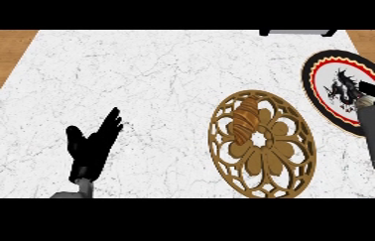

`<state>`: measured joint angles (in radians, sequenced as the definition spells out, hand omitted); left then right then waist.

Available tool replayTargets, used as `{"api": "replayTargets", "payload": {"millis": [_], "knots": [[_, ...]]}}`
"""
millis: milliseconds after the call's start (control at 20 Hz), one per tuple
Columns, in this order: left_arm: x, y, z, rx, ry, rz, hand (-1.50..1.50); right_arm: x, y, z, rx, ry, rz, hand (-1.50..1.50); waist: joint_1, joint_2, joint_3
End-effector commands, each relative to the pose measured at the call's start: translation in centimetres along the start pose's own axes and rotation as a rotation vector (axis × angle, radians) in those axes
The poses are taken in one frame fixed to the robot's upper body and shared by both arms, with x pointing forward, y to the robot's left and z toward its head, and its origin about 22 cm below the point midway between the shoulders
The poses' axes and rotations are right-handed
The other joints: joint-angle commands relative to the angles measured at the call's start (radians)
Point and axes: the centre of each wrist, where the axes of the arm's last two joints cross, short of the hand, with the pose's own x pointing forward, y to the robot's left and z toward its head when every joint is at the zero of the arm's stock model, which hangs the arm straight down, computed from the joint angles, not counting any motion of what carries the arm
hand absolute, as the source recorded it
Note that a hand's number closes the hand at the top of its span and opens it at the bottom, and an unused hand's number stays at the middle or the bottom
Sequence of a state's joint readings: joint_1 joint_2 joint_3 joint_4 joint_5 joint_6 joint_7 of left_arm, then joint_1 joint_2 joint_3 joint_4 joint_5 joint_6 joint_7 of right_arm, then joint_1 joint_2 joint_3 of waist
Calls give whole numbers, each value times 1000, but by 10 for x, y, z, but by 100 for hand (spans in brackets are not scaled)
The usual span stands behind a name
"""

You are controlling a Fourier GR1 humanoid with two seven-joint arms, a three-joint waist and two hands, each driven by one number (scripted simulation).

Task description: Pick the cupcake from the placemat and place it in the plate

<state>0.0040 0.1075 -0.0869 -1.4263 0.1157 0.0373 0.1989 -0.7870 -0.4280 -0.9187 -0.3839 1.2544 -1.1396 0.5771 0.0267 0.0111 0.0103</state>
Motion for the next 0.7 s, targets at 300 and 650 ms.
{"api": "replayTargets", "payload": {"millis": [300,650], "knots": [[1,-3,2,32,26,11,0,-2,-16,-6,-123,-12,-303,-150,-18,-8,-4],[-11,15,7,44,24,6,0,-39,-37,6,102,-39,-479,-150,-36,-14,-8]]}}
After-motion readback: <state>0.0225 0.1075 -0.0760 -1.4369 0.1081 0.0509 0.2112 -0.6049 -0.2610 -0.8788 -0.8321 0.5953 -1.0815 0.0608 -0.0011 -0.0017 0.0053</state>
